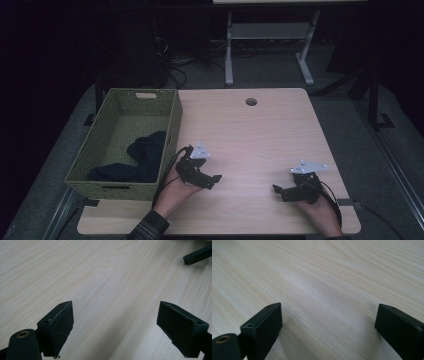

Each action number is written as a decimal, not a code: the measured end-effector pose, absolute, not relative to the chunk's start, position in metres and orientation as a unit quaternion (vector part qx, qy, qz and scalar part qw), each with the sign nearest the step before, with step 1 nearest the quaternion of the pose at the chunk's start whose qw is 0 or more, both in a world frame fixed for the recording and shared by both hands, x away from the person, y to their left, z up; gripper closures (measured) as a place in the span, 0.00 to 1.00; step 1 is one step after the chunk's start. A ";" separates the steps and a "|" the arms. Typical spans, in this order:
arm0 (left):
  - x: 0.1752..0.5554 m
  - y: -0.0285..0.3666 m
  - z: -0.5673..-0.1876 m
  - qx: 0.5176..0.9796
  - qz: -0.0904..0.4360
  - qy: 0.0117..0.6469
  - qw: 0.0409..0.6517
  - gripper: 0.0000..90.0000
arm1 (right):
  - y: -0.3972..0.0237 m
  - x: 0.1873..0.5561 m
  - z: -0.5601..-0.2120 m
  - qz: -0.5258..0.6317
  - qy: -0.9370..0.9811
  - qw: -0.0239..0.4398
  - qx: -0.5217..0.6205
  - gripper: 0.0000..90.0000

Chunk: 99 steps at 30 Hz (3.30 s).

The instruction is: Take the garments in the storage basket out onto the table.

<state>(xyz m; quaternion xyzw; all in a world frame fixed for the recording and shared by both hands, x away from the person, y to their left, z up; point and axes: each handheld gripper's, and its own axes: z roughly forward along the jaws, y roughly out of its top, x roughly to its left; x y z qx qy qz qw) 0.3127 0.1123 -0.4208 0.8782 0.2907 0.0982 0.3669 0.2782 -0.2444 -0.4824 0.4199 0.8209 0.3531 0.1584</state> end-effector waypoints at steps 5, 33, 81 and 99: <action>0.312 0.112 -0.415 0.879 0.100 0.287 0.367 0.15 | -0.244 0.278 -0.482 0.353 0.821 0.158 0.420 0.08; 0.314 0.111 -0.392 0.885 0.095 0.277 0.363 0.15 | -0.244 0.278 -0.483 0.354 0.820 0.158 0.421 0.08; 0.321 0.126 -0.348 0.891 0.060 0.270 0.360 0.16 | -0.244 0.278 -0.482 0.353 0.821 0.158 0.420 0.08; 0.330 0.154 -0.338 0.886 0.062 0.291 0.355 0.16 | -0.245 0.278 -0.483 0.353 0.821 0.160 0.419 0.08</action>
